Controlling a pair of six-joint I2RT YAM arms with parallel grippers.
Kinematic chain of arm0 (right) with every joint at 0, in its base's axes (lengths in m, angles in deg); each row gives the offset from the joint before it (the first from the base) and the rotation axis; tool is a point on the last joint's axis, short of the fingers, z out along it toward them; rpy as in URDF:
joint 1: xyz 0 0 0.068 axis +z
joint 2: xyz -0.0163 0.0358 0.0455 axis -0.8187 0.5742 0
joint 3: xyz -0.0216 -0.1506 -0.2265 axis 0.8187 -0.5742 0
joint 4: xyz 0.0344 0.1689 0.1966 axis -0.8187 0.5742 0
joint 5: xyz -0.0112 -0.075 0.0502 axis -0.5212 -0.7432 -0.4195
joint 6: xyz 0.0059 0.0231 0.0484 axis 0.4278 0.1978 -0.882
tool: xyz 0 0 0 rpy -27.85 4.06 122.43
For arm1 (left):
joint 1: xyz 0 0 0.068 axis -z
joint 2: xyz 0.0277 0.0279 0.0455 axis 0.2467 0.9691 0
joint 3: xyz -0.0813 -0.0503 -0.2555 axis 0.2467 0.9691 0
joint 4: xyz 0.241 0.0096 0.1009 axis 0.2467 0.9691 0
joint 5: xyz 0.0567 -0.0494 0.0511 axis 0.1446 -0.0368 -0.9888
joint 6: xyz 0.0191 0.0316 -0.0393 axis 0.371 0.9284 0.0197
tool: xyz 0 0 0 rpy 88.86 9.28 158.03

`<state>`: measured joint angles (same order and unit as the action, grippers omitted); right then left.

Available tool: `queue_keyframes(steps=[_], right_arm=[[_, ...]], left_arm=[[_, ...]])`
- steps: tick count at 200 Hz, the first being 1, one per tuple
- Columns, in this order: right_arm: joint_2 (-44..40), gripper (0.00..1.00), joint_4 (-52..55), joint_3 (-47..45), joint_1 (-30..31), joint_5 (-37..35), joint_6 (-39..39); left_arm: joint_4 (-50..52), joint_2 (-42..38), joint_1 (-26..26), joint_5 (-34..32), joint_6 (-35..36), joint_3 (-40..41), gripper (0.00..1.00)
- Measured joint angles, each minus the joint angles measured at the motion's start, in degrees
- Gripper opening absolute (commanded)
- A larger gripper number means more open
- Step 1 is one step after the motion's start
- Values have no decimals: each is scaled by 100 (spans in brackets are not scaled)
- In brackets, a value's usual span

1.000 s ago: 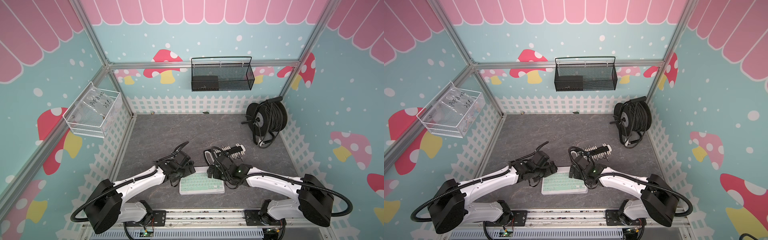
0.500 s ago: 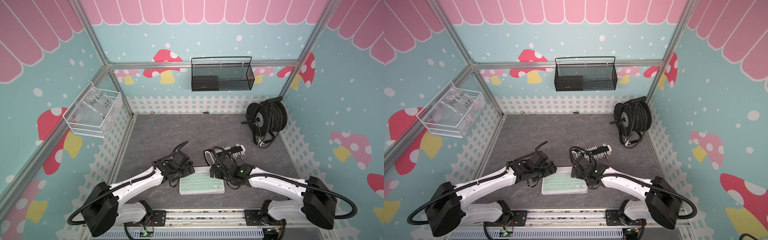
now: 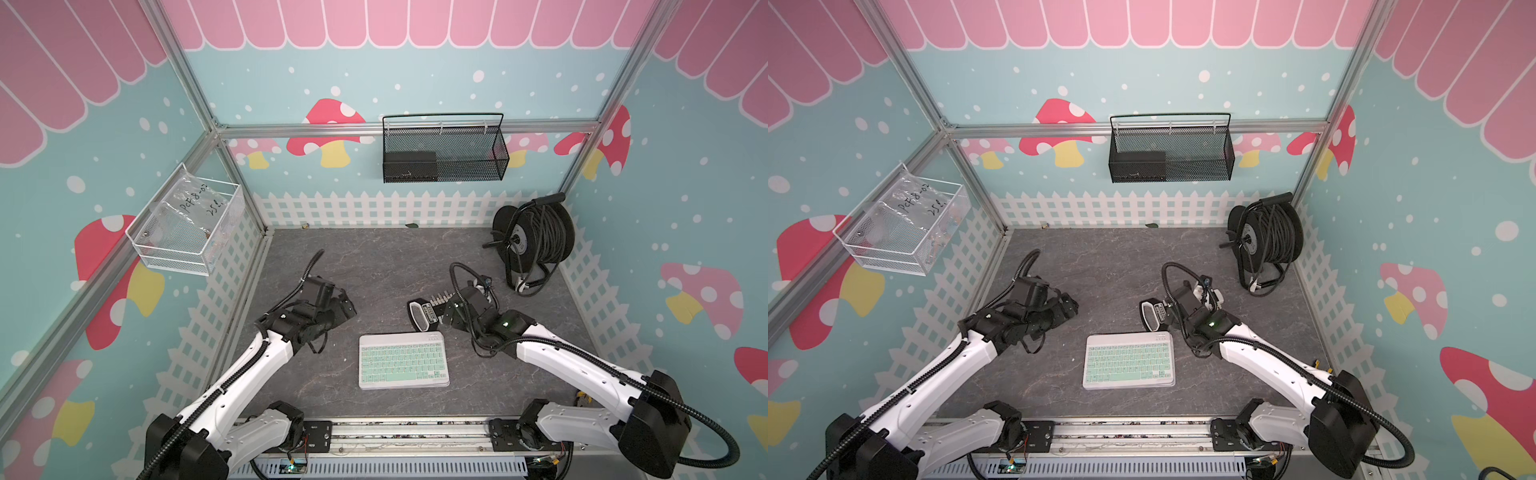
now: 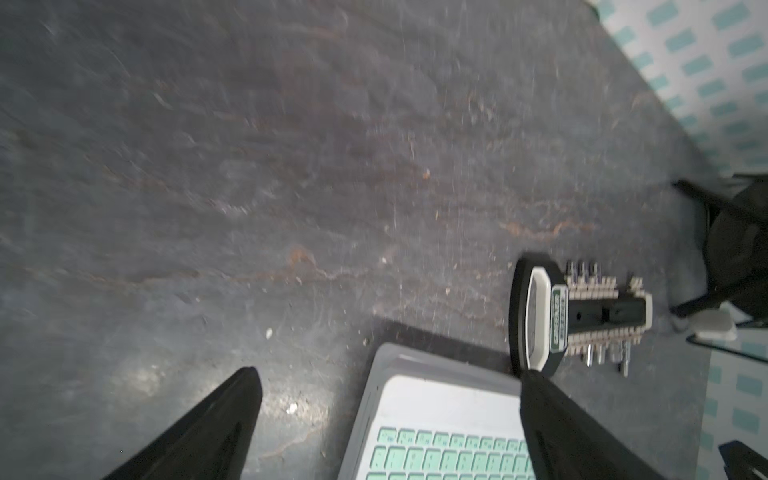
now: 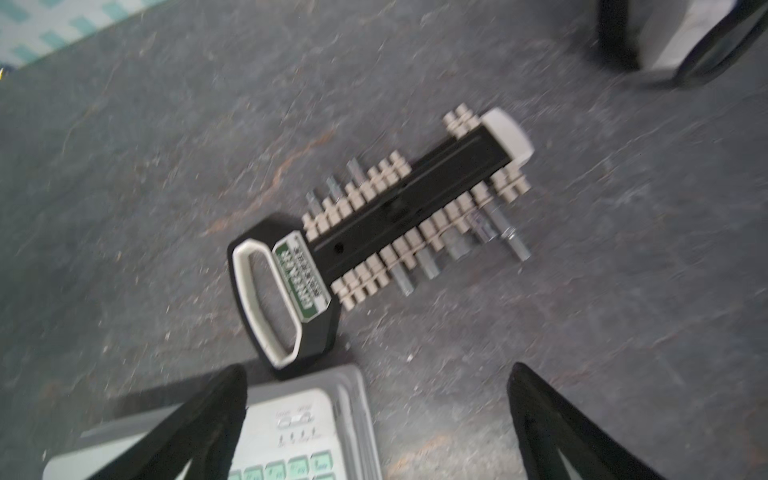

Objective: Stack the numeric keypads
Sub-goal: Place the numeric keypad at the numeric keypad, then reset both arms

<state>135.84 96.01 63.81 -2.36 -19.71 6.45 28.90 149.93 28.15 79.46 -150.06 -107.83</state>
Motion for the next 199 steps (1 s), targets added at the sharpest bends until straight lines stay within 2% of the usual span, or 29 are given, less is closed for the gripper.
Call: queue_keyframes(steps=[116, 170, 199], right_arm=[[-48, 100, 61, 0, 2, -164, -149], [-358, 100, 629, 114, 2, -645, -195], [-522, 100, 1027, 330, -9, -1104, -212]], left_arm=[[-35, -33, -2, 68, 42, 28, 99], [245, -308, -35, -2, 175, -22, 99], [520, -619, -343, -44, 341, -68, 100]])
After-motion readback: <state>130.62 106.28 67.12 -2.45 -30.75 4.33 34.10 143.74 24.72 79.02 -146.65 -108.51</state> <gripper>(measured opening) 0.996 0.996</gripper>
